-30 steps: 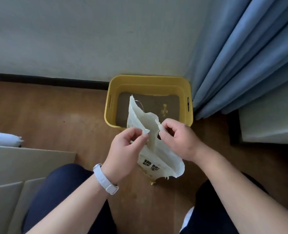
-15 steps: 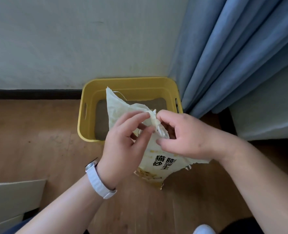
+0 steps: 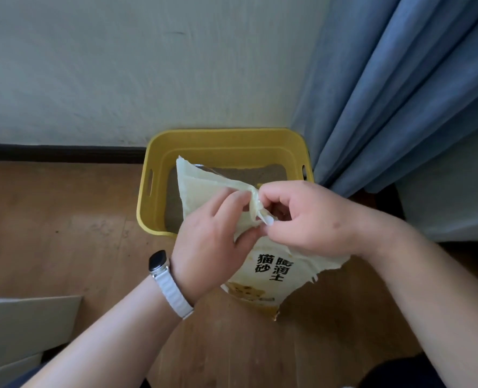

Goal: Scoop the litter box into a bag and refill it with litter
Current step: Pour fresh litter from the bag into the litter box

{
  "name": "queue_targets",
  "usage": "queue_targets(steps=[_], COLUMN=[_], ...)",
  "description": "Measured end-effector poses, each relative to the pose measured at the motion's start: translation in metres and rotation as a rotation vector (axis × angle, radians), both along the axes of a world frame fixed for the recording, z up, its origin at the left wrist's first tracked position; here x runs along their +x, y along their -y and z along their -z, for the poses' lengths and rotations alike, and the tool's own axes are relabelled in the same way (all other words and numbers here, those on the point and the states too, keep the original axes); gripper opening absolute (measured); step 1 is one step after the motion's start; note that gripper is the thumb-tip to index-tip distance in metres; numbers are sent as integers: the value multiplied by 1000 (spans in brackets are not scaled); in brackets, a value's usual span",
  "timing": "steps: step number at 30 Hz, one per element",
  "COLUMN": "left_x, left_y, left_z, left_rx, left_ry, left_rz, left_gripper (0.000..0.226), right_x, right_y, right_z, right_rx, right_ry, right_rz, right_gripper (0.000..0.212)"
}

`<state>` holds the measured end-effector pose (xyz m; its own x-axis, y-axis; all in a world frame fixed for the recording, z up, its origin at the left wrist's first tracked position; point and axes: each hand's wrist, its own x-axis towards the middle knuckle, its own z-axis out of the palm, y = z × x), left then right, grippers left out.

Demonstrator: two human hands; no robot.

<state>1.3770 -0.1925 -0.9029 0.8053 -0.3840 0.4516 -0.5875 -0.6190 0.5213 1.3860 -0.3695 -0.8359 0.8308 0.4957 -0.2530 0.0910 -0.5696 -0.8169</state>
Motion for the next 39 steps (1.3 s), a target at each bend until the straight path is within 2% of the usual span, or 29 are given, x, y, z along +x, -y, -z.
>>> queue_targets(steps=[4,6,9,14,19,21,23,26,27,30,33,36,39], left_x=[3,3,3,12,21,21,20,18,18,18,16,15,16], left_y=[-4,-4,-5,-12,-21,-20,-18,-18,-19,-21,-26,-29,-29], left_z=[3,3,-1,-4,1,3,5,2,1,-1,0,0,6], left_rx=[26,42,46,-18,-29,-41,-108,-202,-194,-123,-88,-49,-33], left_ry=[83,103,87,37,15,24,-7,-51,-53,-98,-174,-205,-153], left_rz=[2,20,39,-47,-175,-195,-200,-161,-120,20,113,122,57], left_gripper=[7,20,25,34,35,28,11,40,44,41,41,42,25], right_x=[1,1,1,1,1,1,3,4,5,10,16,20,21], right_y=[1,3,10,27,34,31,27,18,15,7,1,-6,-16], right_z=[2,2,5,1,7,10,15,18,19,24,33,42,50], right_rx=[56,112,112,-35,-235,-216,-172,-87,-55,29,107,188,174], right_ry=[-77,-107,-111,-149,16,23,32,26,20,31,53,58,93], right_rz=[-7,17,37,-36,-5,3,-22,-47,-41,14,96,176,248], right_gripper=[9,15,22,41,10,14,20,32,33,32,15,10,14])
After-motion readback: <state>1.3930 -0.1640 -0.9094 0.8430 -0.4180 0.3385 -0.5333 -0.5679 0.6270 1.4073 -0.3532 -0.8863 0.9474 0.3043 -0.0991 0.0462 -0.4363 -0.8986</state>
